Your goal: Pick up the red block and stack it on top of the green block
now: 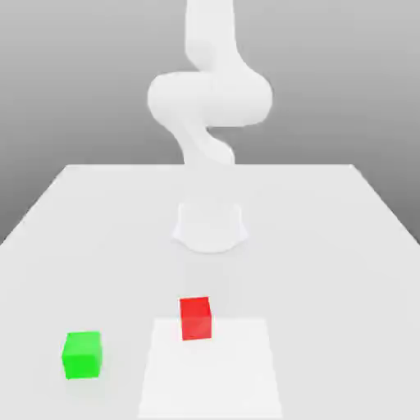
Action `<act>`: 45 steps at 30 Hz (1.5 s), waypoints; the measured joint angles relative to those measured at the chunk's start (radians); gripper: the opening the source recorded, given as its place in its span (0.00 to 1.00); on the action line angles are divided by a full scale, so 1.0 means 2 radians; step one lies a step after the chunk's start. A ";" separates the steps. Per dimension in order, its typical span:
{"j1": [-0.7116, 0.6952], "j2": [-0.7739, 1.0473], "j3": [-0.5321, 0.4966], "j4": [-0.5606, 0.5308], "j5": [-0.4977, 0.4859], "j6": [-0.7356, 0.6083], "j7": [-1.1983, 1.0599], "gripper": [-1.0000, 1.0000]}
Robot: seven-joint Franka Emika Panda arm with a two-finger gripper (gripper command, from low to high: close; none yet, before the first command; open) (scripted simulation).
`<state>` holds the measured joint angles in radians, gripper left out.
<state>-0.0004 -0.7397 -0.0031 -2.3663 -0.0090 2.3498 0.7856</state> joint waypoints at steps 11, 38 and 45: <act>-0.002 0.162 -0.020 -0.174 -0.016 0.131 -0.044 0.50; -0.017 0.340 -0.021 -0.286 0.000 0.265 -0.099 0.00; -0.075 0.347 -0.066 -0.204 0.016 0.189 -0.095 0.00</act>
<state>-0.1496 -0.0455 -0.1344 -2.7738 0.0224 2.7273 0.5955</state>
